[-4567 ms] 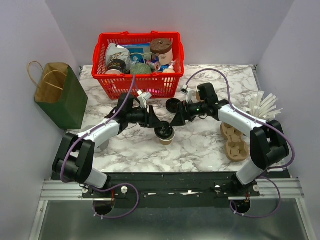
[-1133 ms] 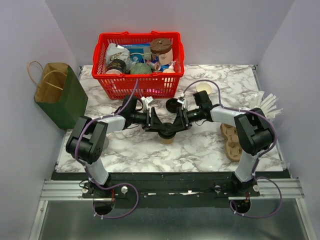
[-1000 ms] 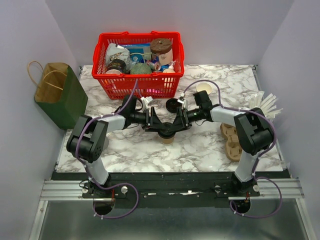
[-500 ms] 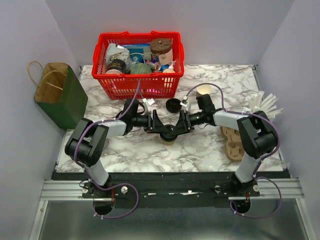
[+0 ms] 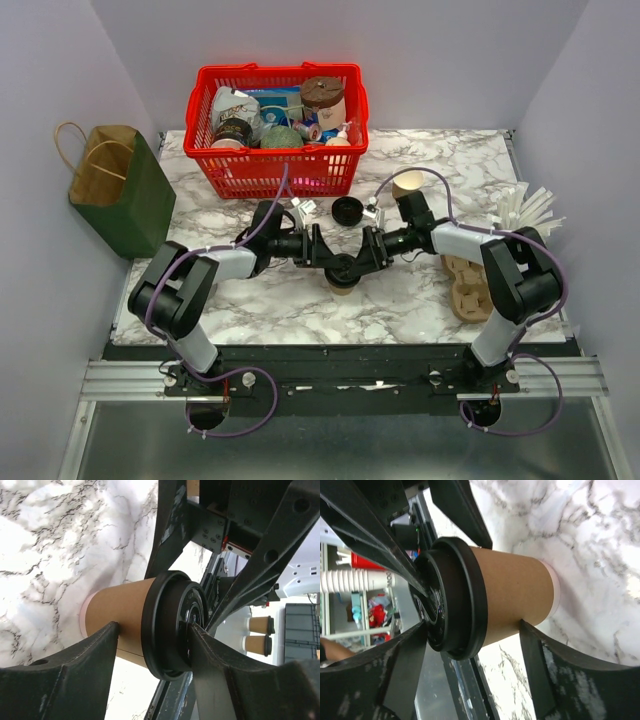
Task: Pack the takeout coffee
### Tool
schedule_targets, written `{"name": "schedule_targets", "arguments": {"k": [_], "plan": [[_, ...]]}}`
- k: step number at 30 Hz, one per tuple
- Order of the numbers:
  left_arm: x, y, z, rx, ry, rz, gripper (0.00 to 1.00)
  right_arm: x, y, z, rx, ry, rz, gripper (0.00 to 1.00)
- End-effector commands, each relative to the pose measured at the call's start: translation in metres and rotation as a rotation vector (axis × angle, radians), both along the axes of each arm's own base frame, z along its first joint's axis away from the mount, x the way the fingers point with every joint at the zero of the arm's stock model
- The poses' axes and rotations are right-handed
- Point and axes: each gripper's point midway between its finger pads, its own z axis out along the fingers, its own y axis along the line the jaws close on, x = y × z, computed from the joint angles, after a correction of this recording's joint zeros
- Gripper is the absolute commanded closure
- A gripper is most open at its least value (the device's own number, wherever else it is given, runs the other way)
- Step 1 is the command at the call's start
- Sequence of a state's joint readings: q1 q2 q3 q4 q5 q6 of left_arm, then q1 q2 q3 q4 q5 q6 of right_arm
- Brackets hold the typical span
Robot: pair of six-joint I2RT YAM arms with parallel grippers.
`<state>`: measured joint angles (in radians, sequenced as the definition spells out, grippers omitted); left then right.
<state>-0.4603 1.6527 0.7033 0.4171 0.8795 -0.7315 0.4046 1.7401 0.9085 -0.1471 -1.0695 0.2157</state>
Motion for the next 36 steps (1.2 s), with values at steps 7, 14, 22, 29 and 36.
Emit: {"name": "schedule_targets", "arguments": {"k": [7,14,22,29,36], "plan": [[0.000,-0.007,0.059,-0.135,-0.170,-0.118,0.34,-0.017,0.009,0.023,0.093,-0.033,0.141,0.11],[0.012,0.023,0.031,-0.009,-0.086,0.009,0.34,-0.015,0.006,0.022,0.084,-0.037,0.132,0.10],[0.009,0.052,0.006,0.052,0.037,0.080,0.35,0.001,-0.009,0.016,0.072,0.018,0.055,0.10],[0.003,0.050,-0.006,0.044,0.087,0.062,0.35,0.005,-0.018,0.009,0.081,0.060,0.030,0.12],[0.003,0.049,-0.017,0.072,0.104,0.062,0.35,0.009,-0.019,-0.005,0.040,0.080,0.011,0.16]]}}
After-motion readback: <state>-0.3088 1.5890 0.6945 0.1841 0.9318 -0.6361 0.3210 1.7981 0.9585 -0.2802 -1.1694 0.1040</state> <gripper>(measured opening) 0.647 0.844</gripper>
